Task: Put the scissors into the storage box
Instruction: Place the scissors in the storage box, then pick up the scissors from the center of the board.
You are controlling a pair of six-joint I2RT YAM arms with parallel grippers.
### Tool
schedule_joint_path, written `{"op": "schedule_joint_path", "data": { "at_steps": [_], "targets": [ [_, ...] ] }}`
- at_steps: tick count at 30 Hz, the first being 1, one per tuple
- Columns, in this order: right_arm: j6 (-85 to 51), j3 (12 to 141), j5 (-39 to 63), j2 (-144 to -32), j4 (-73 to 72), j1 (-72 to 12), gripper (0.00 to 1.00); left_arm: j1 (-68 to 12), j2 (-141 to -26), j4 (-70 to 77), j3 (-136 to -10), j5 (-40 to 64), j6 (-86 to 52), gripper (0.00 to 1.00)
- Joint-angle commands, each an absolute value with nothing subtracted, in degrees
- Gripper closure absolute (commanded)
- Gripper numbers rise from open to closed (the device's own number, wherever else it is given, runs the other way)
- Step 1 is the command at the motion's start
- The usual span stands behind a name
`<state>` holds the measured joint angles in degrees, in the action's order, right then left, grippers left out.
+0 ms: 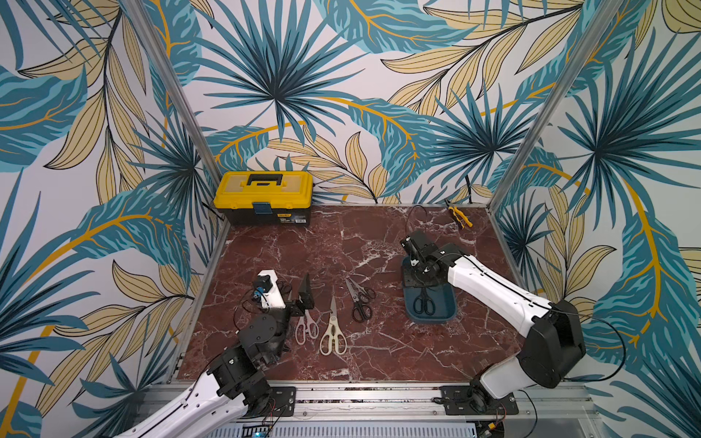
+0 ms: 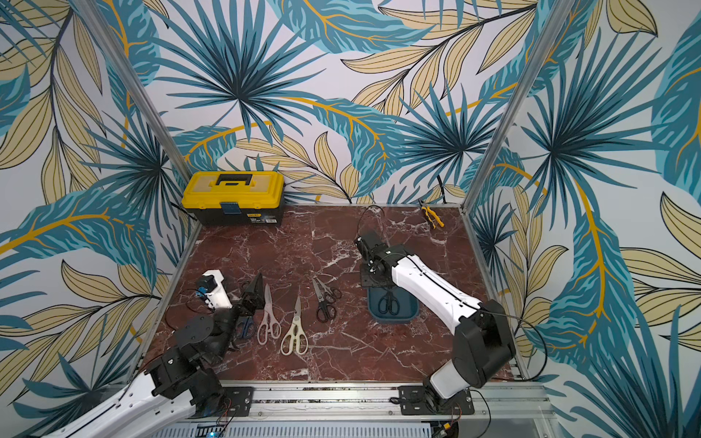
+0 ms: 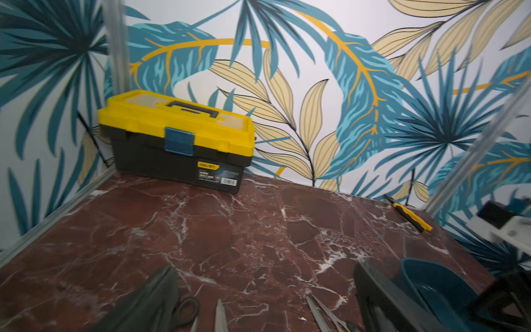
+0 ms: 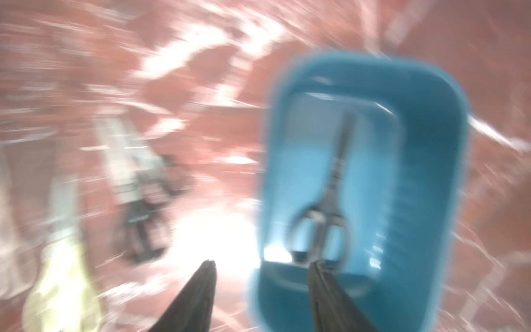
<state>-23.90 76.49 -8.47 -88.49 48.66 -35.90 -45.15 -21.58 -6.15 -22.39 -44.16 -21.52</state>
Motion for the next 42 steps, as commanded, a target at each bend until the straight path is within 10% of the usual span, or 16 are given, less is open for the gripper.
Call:
{"op": "schedule_joint_path", "data": {
  "at_steps": [1,35,42],
  "targets": [
    [-23.0,77.8,-2.3,-92.9,49.4,-40.9,0.45,-42.8,-19.2,-20.5,-21.4,-43.6,-28.0,0.0],
    [-26.6,89.7,-5.6,-121.7,51.7,-50.2,0.57,-42.5,-26.4,-6.3,-15.3,-29.2,-24.4,0.0],
    [-25.5,91.4,-5.7,-123.7,53.7,-50.1,0.75,-42.5,-26.3,-6.1,-15.5,-28.0,-25.5,0.0]
  ]
}}
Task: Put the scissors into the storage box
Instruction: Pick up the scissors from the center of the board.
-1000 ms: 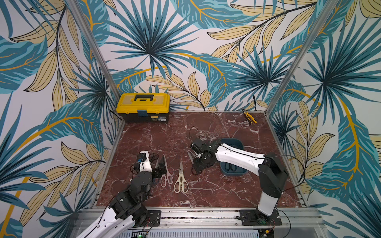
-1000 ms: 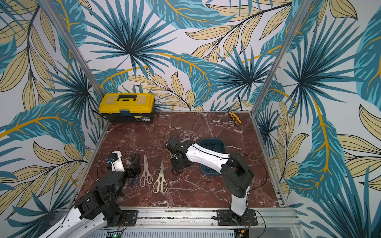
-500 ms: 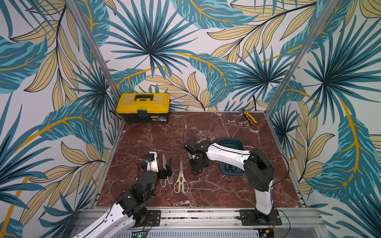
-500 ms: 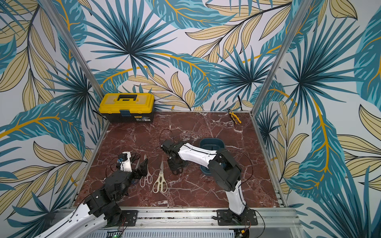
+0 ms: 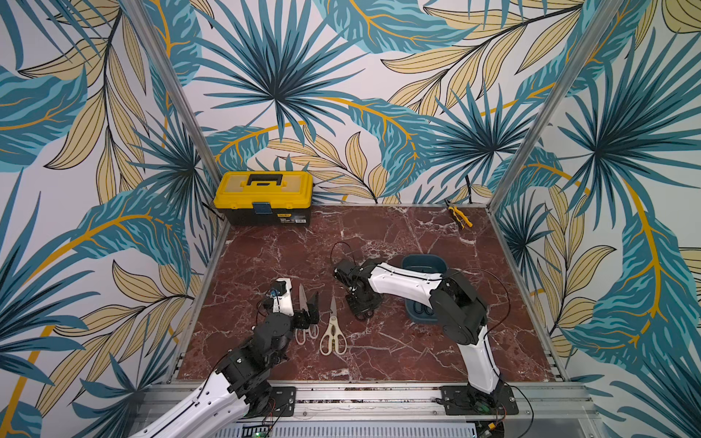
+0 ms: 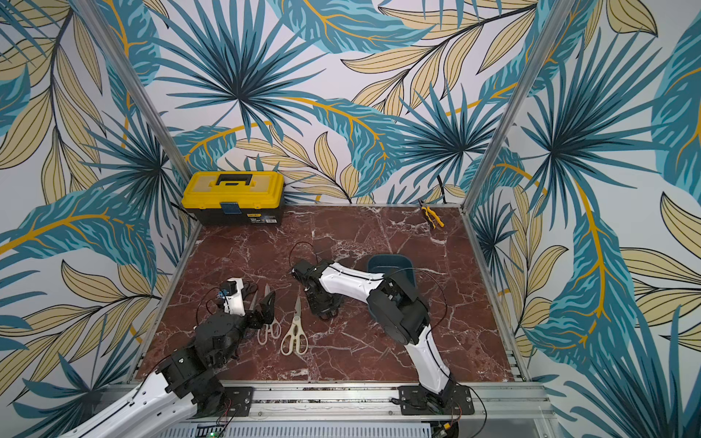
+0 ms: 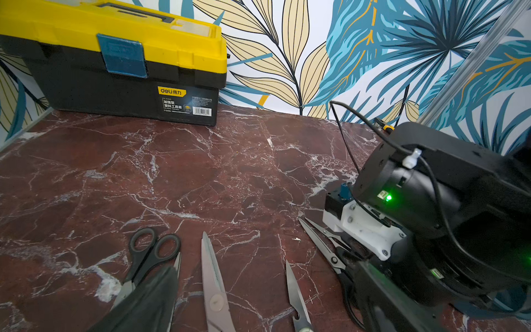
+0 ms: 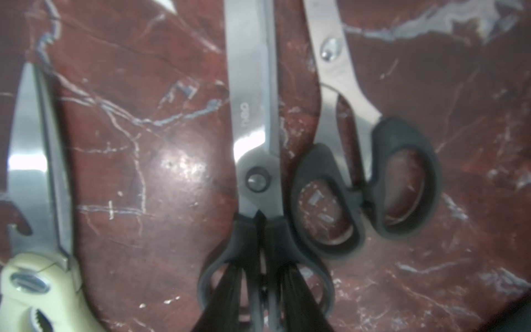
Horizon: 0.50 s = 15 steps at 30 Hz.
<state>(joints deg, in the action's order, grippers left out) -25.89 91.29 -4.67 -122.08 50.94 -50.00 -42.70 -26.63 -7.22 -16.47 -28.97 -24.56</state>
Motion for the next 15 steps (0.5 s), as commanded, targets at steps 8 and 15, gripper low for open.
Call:
{"op": "schedule_joint_path", "data": {
  "at_steps": [8,15],
  "targets": [
    [-22.3,92.2,-5.5,-120.9,53.2,-50.1,0.83,-42.5,-26.0,-5.6,-17.0,-26.6,-22.8,0.0],
    [-23.1,93.4,-2.2,-113.7,52.8,-49.8,0.84,-42.5,-24.9,-4.1,-18.2,-27.0,-21.1,0.0]
  ]
}}
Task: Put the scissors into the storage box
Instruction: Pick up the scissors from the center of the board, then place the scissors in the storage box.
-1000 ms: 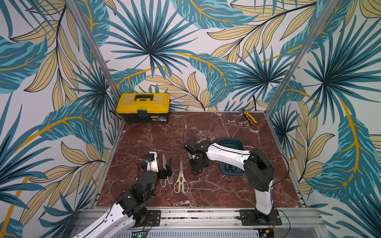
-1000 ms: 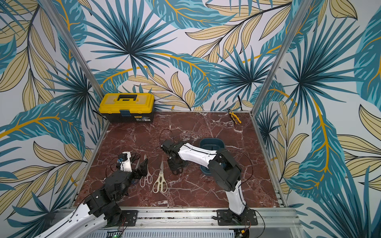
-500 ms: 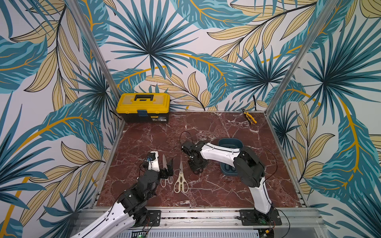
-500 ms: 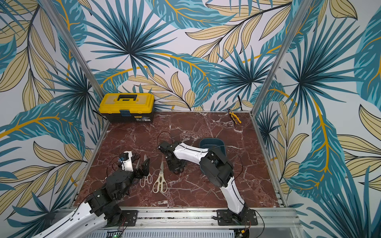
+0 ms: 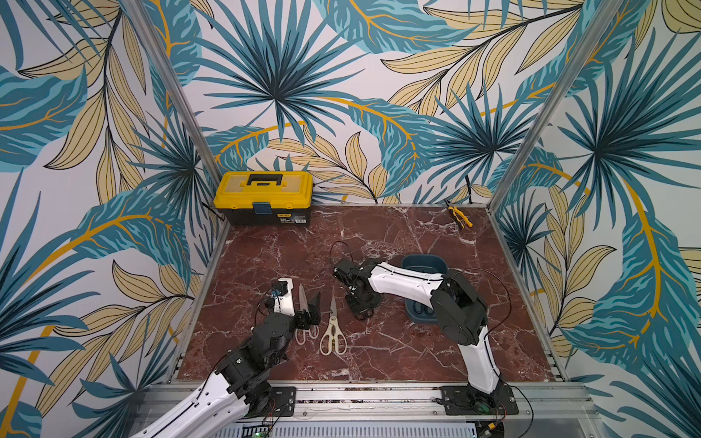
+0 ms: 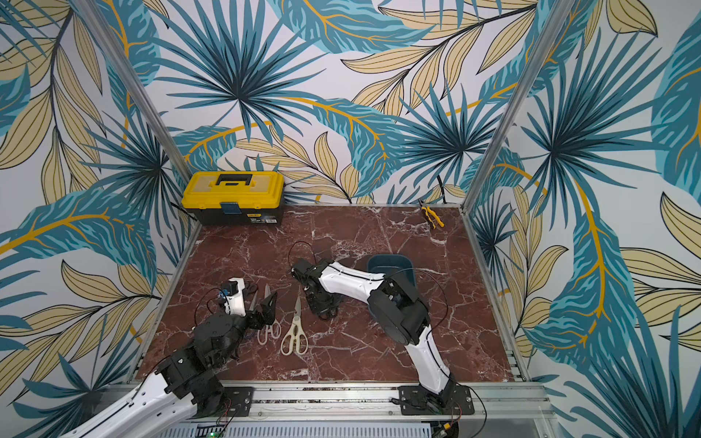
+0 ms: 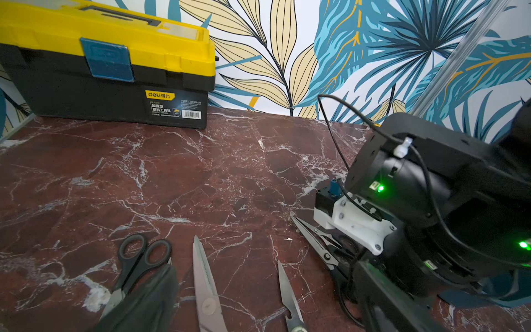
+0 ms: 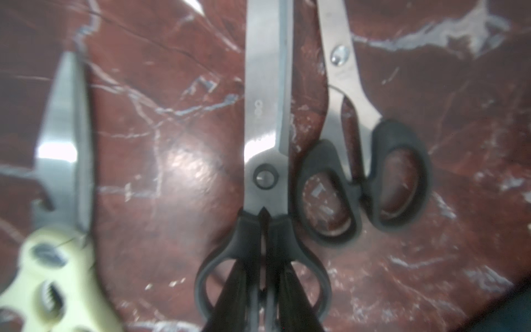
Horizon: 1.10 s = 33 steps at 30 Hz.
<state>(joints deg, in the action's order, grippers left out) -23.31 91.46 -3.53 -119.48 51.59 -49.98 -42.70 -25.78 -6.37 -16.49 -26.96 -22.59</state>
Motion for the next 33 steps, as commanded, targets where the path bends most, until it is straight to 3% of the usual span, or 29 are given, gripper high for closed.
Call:
{"op": "schedule_joint_path", "data": {
  "at_steps": [1,7,15,20,24,33],
  "targets": [
    [-23.4,93.4,-2.0,-112.7,52.8,-49.7,0.84,-42.5,-24.8,-3.7,-18.4,-26.9,-20.7,0.0],
    [-25.4,92.3,-2.3,-105.1,53.0,-46.5,0.85,-43.7,-31.3,-4.8,-26.7,-22.6,-14.2,0.0],
    [-26.9,78.8,-7.0,-95.2,53.4,-30.8,0.85,-61.2,-57.5,-0.4,-45.3,-12.6,8.7,0.0],
    [-25.5,71.0,-8.9,-92.1,53.6,-25.4,0.85,-63.6,-67.2,16.7,-43.2,-4.4,7.3,0.0],
    [-26.5,66.9,-9.4,-91.2,53.4,-23.1,0.85,-63.6,-69.8,26.4,-40.4,-4.7,5.2,0.0],
    [-27.2,63.2,-11.7,-95.7,49.7,-20.4,0.83,-62.3,-63.3,19.9,-37.0,-17.0,3.8,0.0]
  ]
}}
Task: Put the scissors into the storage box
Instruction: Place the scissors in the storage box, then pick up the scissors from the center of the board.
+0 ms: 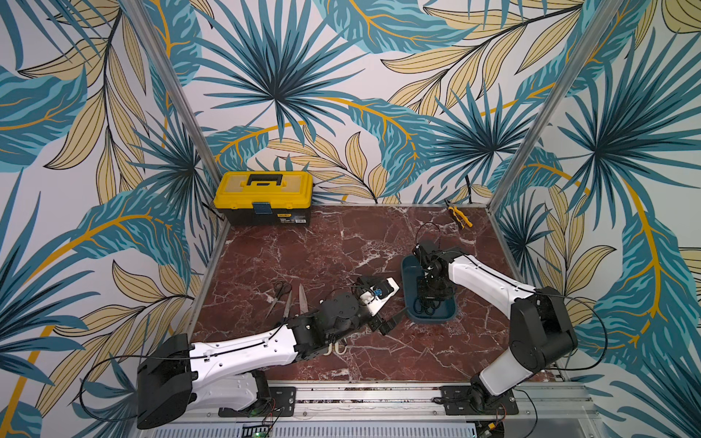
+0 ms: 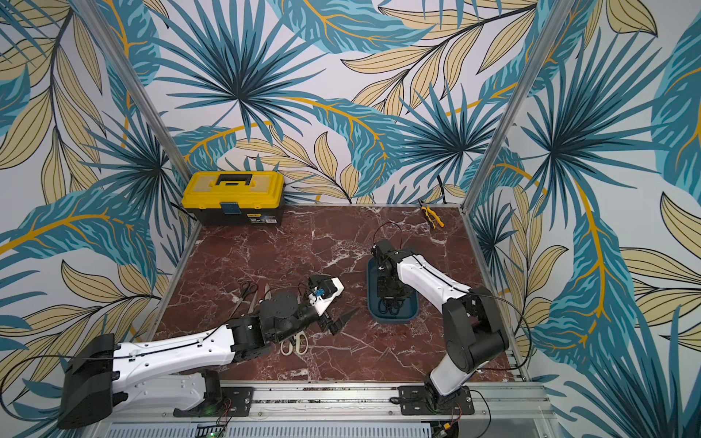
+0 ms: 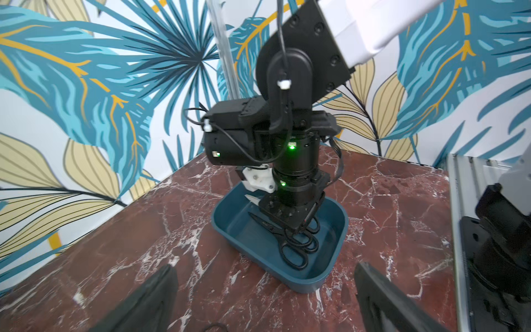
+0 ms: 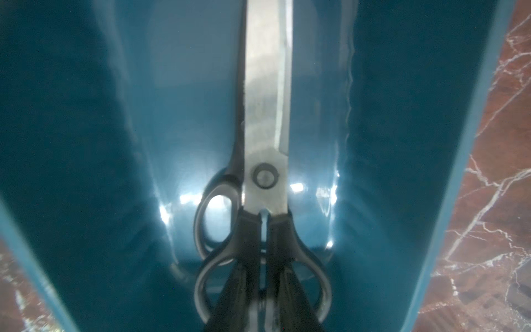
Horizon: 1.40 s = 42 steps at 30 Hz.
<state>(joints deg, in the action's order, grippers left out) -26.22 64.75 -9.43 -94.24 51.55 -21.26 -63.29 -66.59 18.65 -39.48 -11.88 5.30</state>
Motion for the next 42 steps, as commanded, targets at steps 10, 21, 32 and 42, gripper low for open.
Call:
{"op": "schedule_joint_path", "data": {
  "at_steps": [10,21,32,42],
  "targets": [
    [-24.2,66.7,-13.1,-90.7,50.3,-20.3,0.39,-53.5,-48.5,21.1,-26.0,-18.5,-1.8,0.0],
    [-7.5,82.0,-2.7,-94.8,47.0,-31.0,0.42,-36.5,-29.0,-9.0,-23.3,-36.9,-25.9,0.0],
    [-2.0,94.8,-3.3,-111.7,52.7,-36.7,0.49,-36.4,-41.5,-16.4,-32.4,-16.4,-18.7,0.0],
    [-2.7,94.9,-1.7,-117.4,54.1,-40.8,0.52,-38.1,-43.0,-2.0,-26.5,-16.8,-22.6,0.0]
  ]
}}
